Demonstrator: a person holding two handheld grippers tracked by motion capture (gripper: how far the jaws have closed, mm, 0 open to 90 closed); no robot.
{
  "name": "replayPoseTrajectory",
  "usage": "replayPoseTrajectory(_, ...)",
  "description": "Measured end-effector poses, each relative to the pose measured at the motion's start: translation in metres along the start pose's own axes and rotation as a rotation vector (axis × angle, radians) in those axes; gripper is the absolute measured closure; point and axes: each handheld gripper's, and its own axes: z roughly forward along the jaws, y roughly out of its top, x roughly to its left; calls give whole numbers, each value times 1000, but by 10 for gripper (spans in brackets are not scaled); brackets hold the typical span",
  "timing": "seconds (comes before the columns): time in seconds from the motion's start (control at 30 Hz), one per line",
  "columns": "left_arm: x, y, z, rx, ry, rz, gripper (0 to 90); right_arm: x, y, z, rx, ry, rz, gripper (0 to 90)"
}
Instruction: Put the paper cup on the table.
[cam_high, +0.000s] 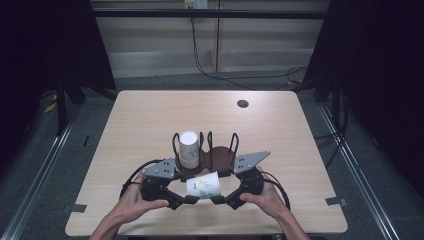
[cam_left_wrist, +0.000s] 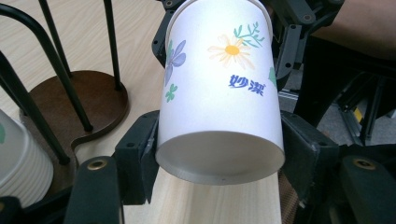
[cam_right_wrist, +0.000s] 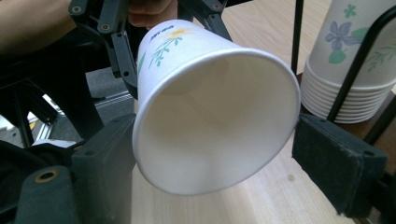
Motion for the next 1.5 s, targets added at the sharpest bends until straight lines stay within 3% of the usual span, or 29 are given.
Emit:
replayPoseTrajectory(0.2,-1,-1,2,8,-9,4,358,1,1,-1,-22,18,-6,199)
replayPoseTrajectory(0.37,1,-2,3,11,-17,0,358,1,2,0,-8,16,-10,209)
replayPoseTrajectory(0.67,5,-5,2,8,-25,-15,357,-5,2,0,-71,43,38,219)
replayPoseTrajectory(0.97,5,-3,4,13,-16,-16,351,-4,3,-3,-44,35,21,270)
replayPoseTrajectory(1.13,7,-3,5,32,14,-26,275,-2,2,-3,-16,18,0,297)
replayPoseTrajectory(1.5,8,-4,4,36,22,-38,210,-2,3,-4,-13,18,2,321)
